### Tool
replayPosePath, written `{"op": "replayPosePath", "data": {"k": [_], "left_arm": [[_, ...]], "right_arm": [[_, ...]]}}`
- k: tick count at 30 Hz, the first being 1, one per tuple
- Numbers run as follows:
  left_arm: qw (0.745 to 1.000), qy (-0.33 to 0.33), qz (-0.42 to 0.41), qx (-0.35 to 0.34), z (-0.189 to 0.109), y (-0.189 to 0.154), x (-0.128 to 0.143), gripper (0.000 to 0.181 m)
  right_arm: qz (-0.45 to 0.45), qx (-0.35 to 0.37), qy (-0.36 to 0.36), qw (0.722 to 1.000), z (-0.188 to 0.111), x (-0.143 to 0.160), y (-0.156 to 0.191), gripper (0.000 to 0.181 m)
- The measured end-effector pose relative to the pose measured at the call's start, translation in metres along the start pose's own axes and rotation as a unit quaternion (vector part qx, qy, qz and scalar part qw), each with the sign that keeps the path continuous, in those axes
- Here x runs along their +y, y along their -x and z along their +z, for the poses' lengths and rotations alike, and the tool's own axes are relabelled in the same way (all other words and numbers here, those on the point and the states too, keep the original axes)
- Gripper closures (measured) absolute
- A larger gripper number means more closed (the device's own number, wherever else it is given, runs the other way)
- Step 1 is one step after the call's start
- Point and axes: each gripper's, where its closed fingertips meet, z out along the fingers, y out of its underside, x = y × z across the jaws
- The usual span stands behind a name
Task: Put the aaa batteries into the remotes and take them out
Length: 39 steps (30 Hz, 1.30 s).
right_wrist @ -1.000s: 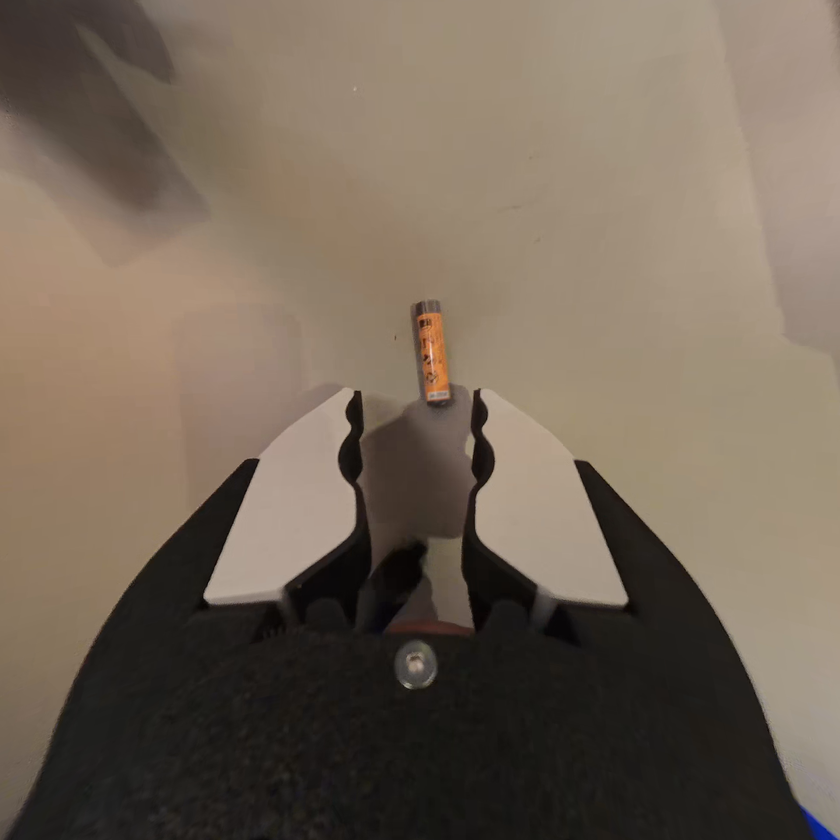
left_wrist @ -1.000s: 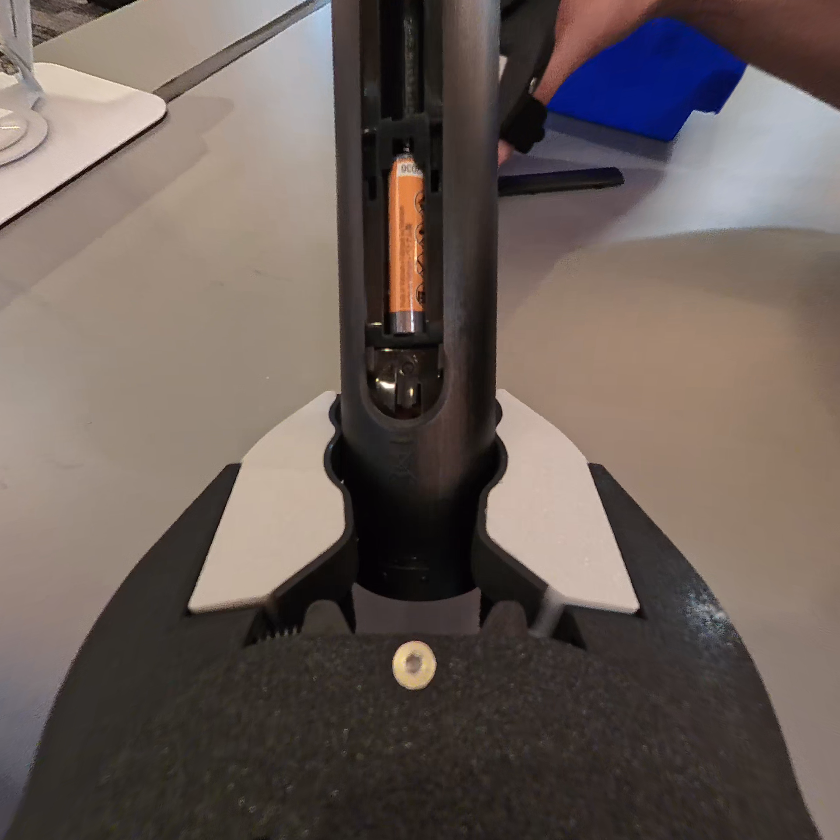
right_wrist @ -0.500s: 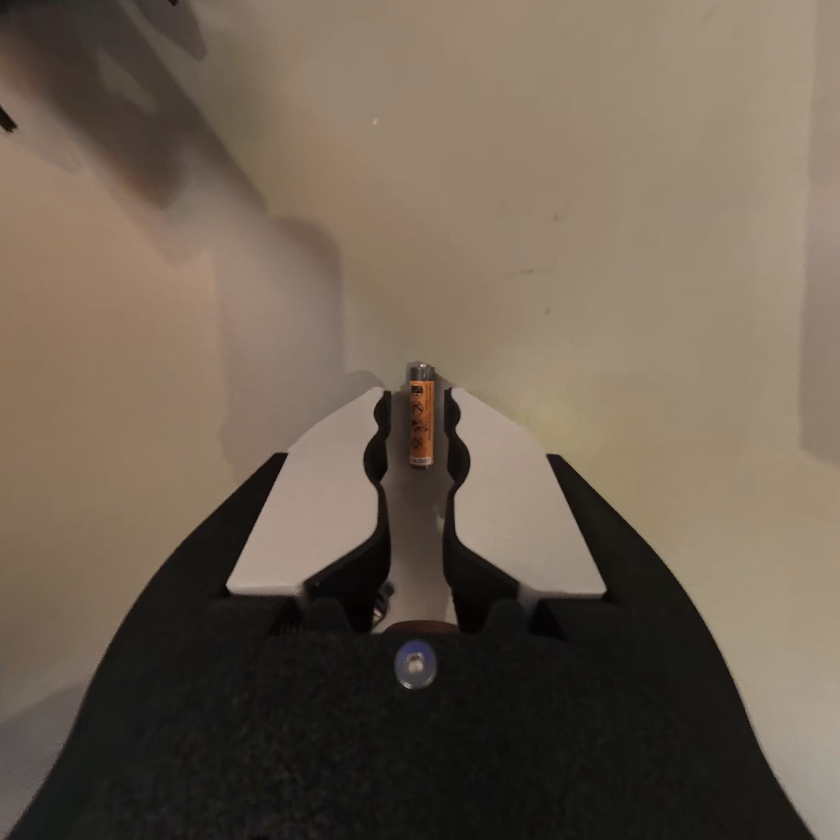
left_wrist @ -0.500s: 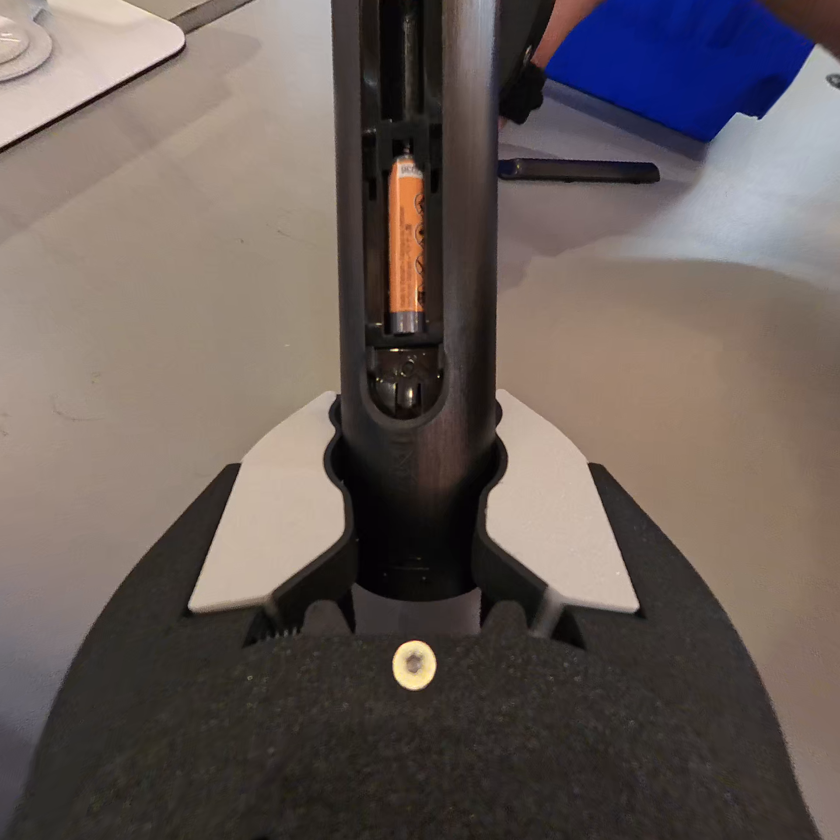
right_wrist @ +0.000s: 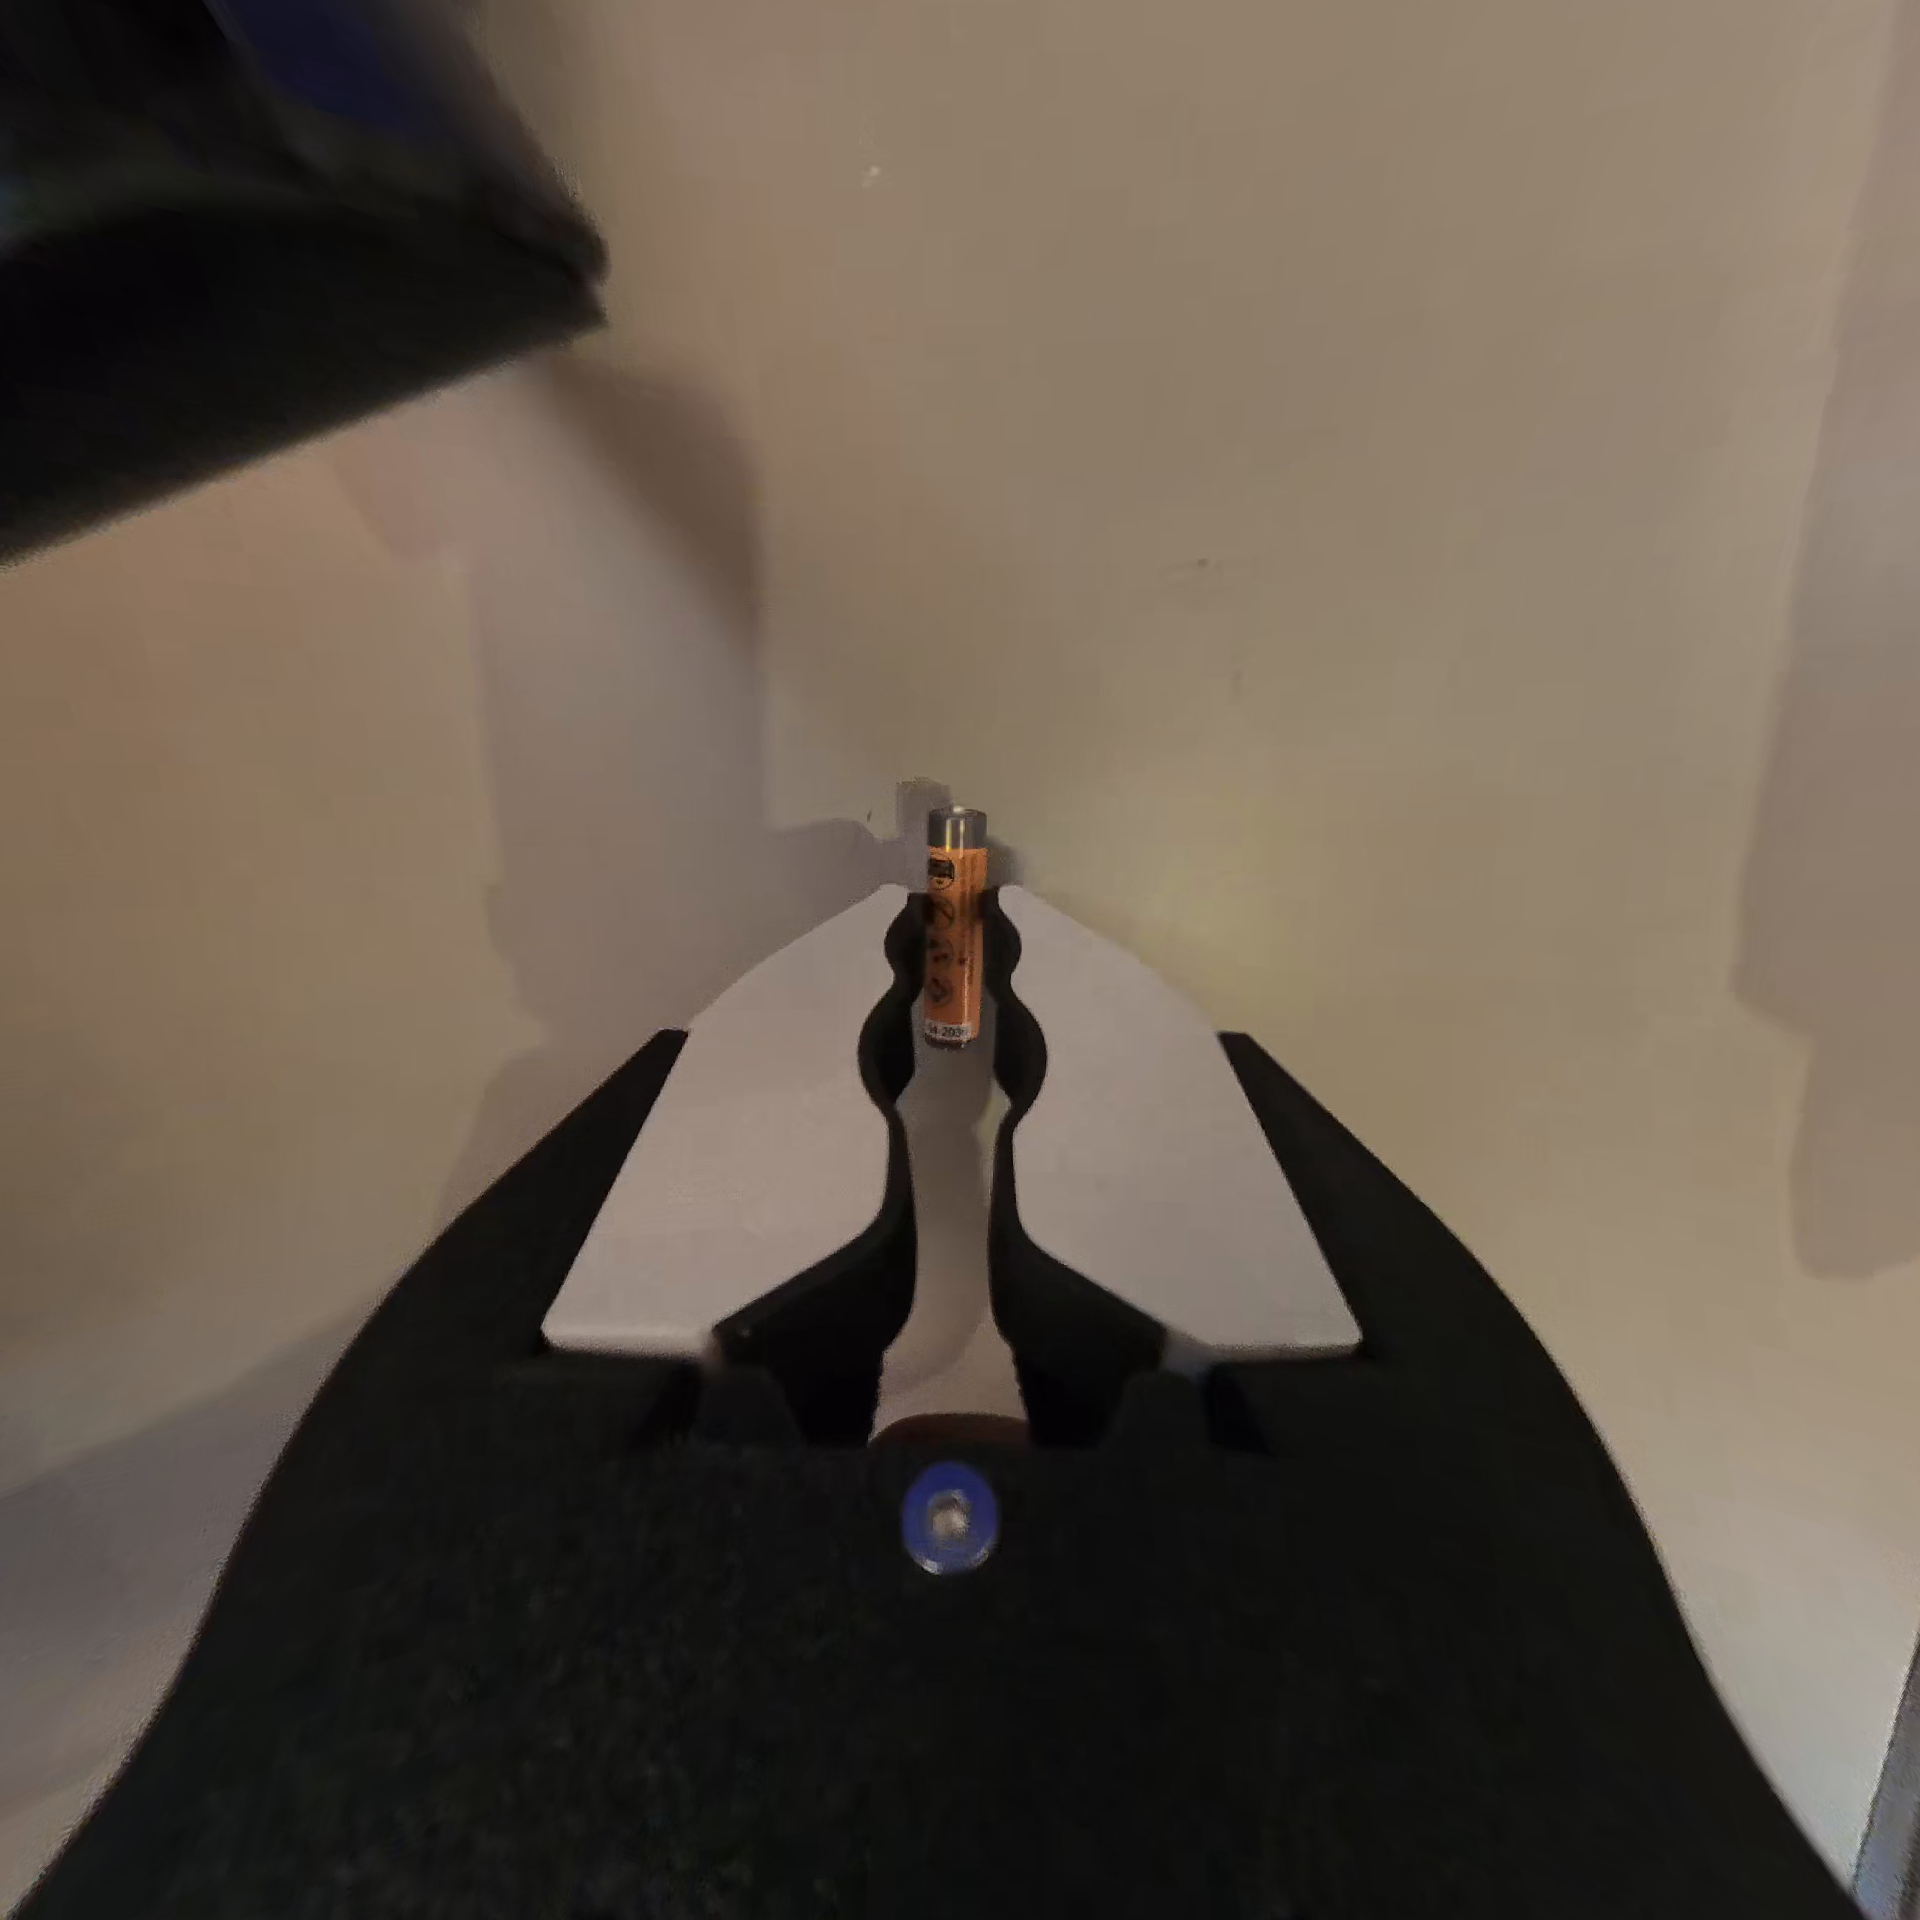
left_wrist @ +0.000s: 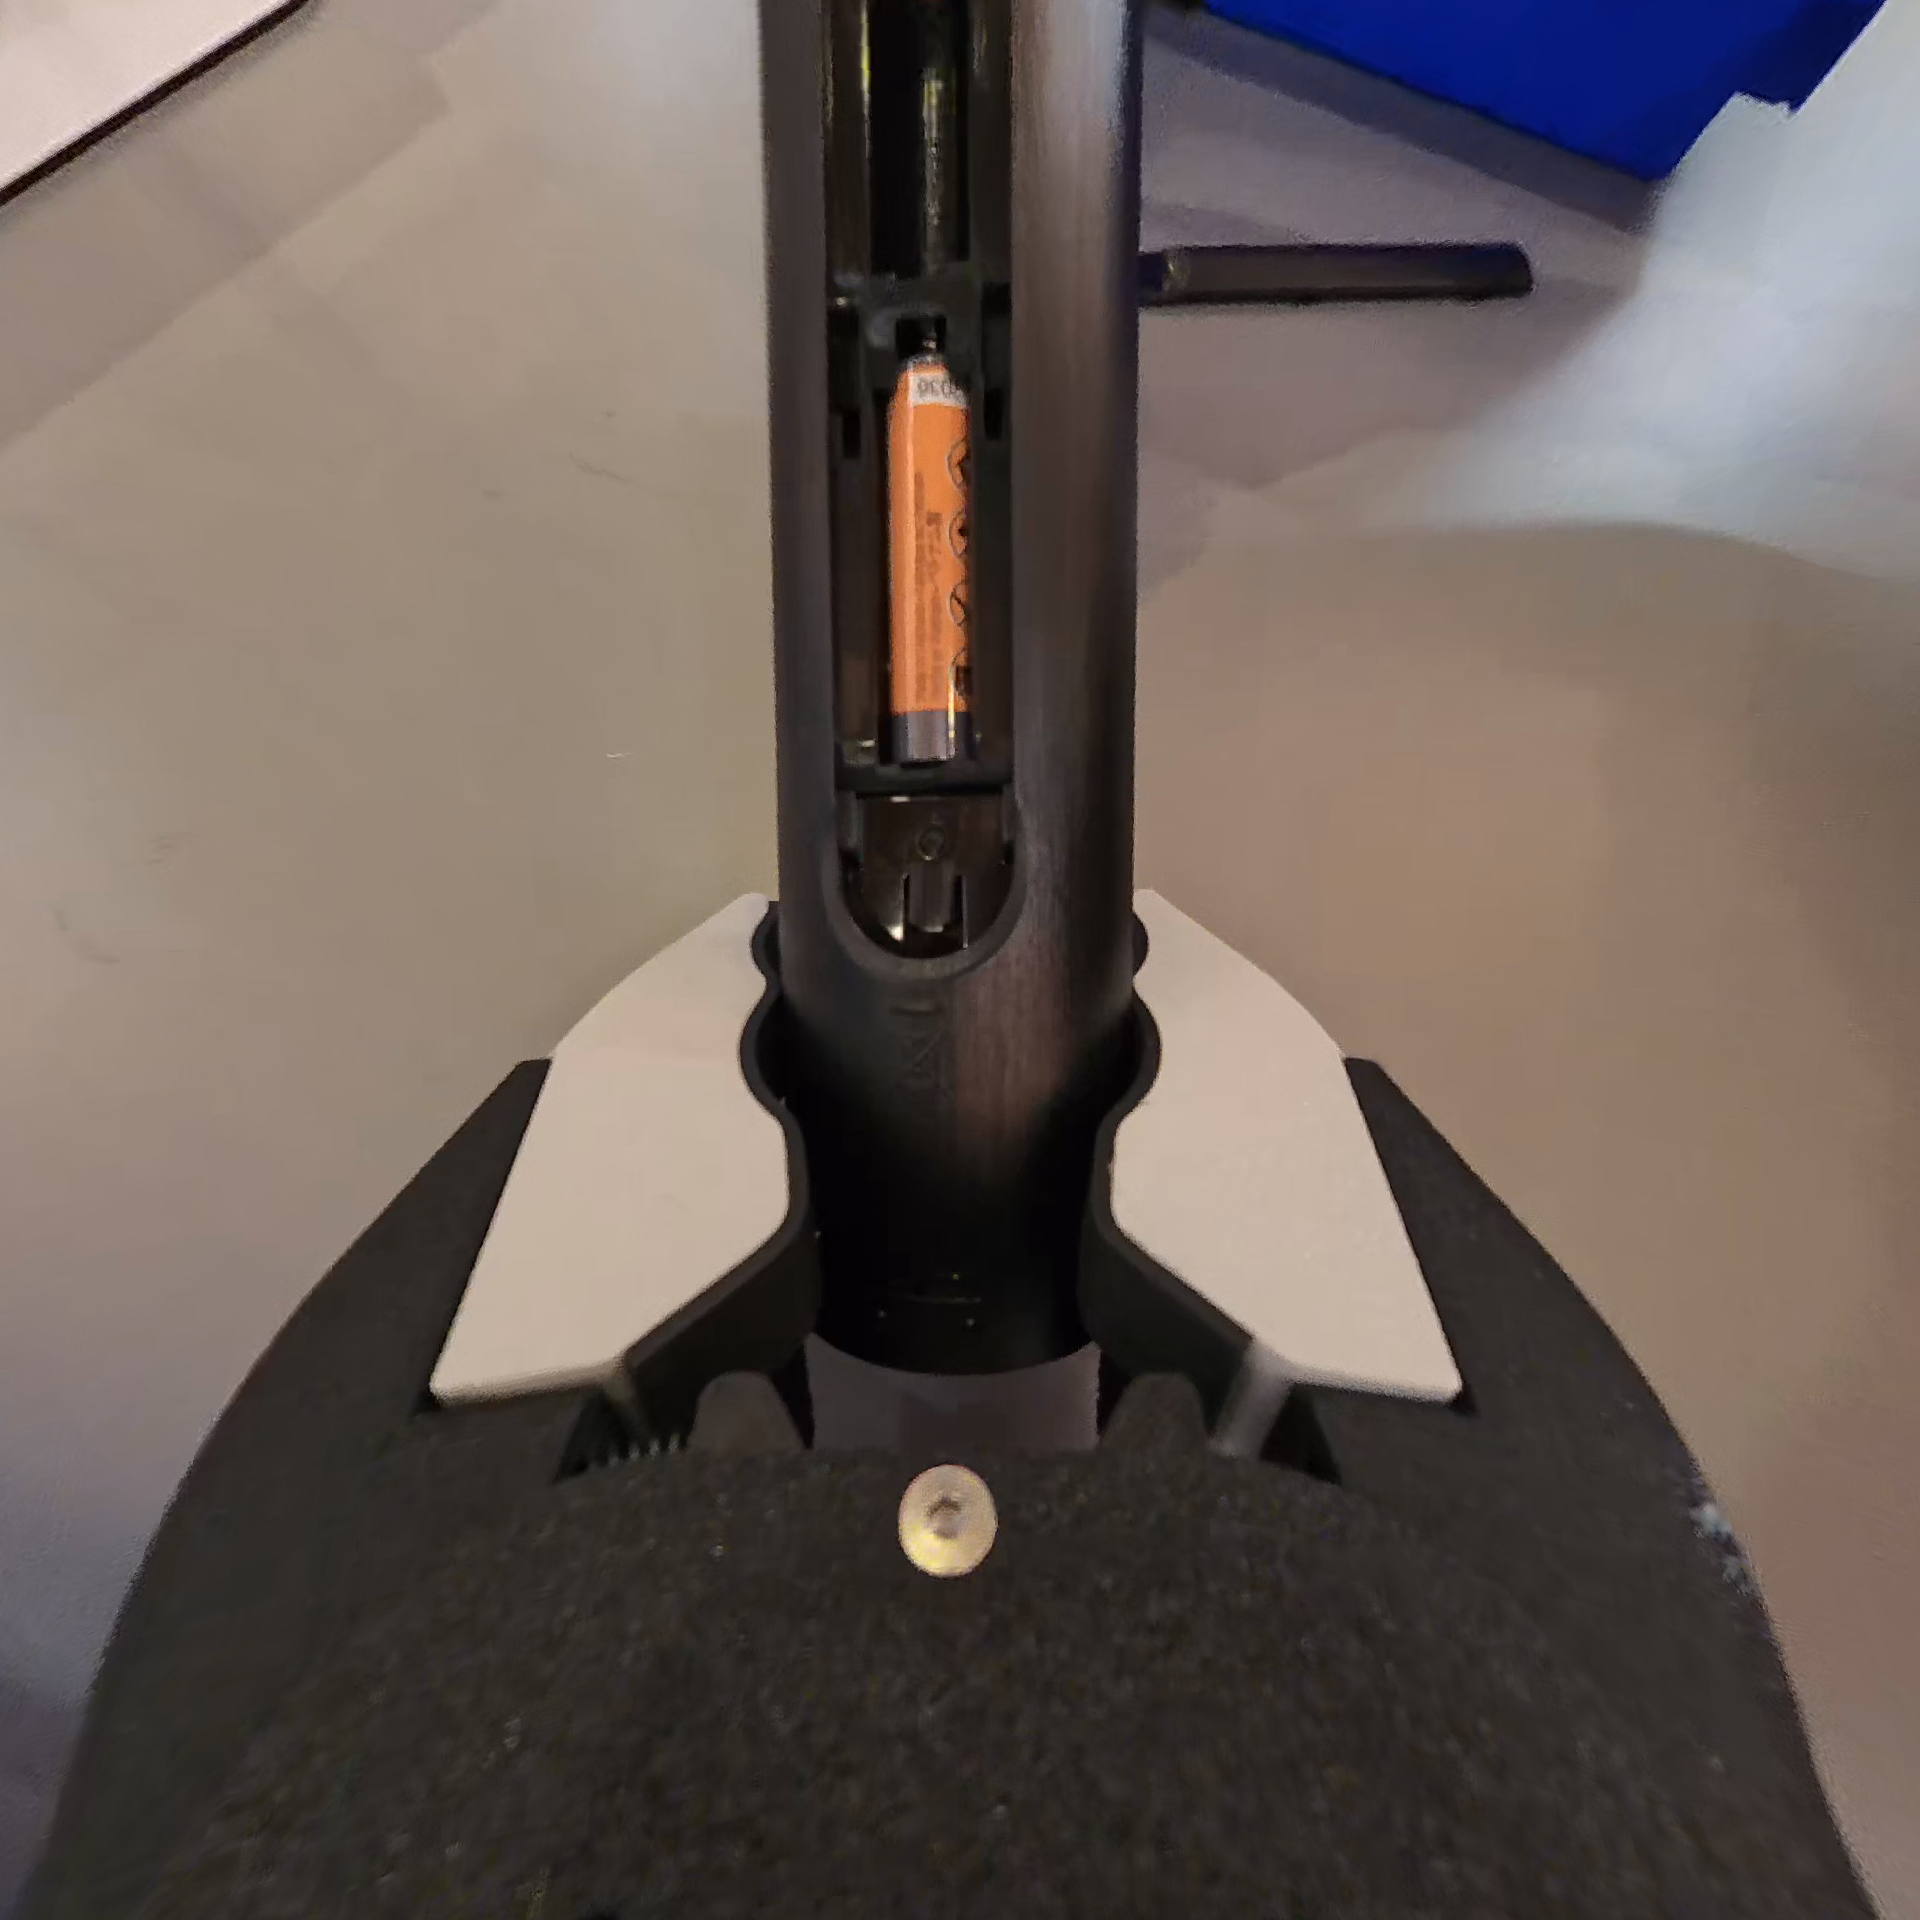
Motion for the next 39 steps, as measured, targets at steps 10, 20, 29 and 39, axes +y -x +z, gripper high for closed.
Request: {"op": "replayPosePath", "data": {"k": [10,20,29,39], "left_arm": [[0.986,0.109,0.125,0.009,0.025,-0.017,-0.008,0.122],[0.971,0.169,0.168,0.019,0.02,-0.03,-0.029,0.122],[0.969,0.183,0.16,0.037,0.015,-0.03,-0.028,0.122],[0.969,0.185,0.152,0.058,0.011,-0.033,-0.031,0.122]], "right_arm": [[0.032,-0.067,-0.269,0.96,-0.111,-0.04,0.028,0.172],[0.028,-0.147,-0.32,0.935,-0.109,-0.048,0.074,0.172],[0.026,-0.126,-0.334,0.934,-0.097,-0.044,0.078,0.171],[0.009,-0.113,-0.318,0.941,-0.09,-0.041,0.082,0.172]]}}
